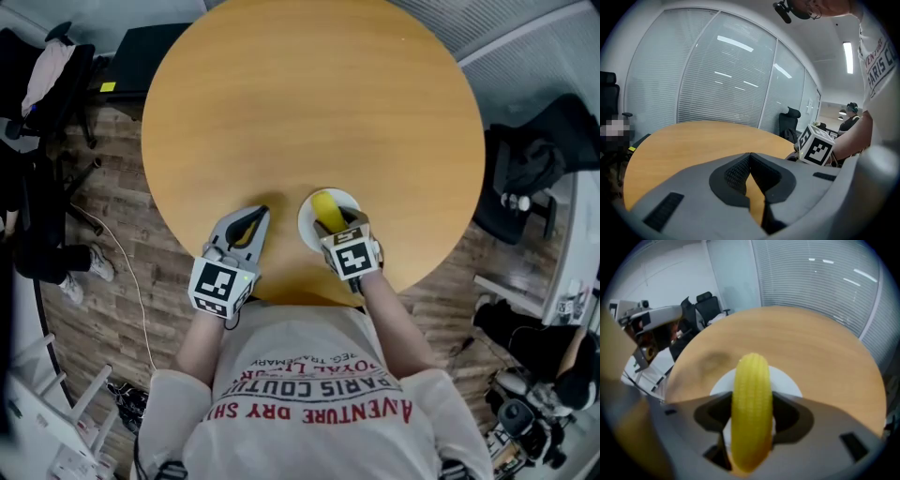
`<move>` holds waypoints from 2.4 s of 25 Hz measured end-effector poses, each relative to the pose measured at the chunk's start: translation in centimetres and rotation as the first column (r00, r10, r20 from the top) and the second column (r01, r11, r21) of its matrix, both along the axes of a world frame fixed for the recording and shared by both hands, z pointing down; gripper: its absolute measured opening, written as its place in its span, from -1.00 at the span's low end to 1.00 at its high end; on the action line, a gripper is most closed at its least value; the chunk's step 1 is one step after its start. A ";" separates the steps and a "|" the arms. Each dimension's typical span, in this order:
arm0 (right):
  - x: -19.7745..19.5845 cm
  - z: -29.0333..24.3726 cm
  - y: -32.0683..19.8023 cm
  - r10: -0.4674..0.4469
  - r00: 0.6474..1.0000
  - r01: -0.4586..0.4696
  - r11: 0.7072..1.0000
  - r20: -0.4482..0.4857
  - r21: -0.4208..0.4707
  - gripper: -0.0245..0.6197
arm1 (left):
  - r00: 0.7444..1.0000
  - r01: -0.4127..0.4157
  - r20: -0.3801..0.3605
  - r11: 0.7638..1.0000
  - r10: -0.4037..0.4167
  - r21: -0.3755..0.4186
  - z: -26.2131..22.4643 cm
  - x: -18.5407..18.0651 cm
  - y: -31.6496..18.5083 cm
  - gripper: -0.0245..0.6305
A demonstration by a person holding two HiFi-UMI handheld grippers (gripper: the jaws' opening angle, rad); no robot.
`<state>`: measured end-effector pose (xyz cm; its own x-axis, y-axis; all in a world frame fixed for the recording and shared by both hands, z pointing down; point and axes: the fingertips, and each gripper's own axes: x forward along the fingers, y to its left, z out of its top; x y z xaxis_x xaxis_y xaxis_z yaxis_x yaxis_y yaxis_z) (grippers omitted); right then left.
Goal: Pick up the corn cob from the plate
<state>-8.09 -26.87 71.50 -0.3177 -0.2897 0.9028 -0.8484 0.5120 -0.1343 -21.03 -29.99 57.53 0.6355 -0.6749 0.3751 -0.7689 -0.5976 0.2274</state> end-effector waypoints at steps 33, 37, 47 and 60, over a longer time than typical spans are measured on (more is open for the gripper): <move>-0.5 -20.6 -5.0 0.036 0.954 -0.173 0.877 0.298 0.449 -0.10 | 1.000 0.009 0.011 0.973 -0.012 0.233 -11.0 -0.2 -1.7 -0.82; -0.2 -25.0 -5.5 0.037 0.927 -0.249 0.806 0.374 0.537 -0.10 | 1.000 0.007 -0.002 0.959 -0.007 0.282 -13.6 -0.3 -2.4 -0.82; 0.9 -32.4 -4.5 -0.022 0.897 -0.343 0.597 0.442 0.725 -0.10 | 0.998 -0.006 -0.054 0.937 0.027 0.350 -17.7 0.4 -2.4 -0.82; 1.1 -34.5 -2.8 -0.071 0.902 -0.342 0.483 0.425 0.806 -0.10 | 0.996 -0.019 -0.075 0.933 0.050 0.359 -18.7 1.0 -1.7 -0.82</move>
<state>-7.00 -29.68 37.04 -0.4245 -0.9054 0.0032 -0.9054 0.4244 -0.0037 -20.06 -31.70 38.79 0.6789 -0.7318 0.0592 -0.7342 -0.6767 0.0549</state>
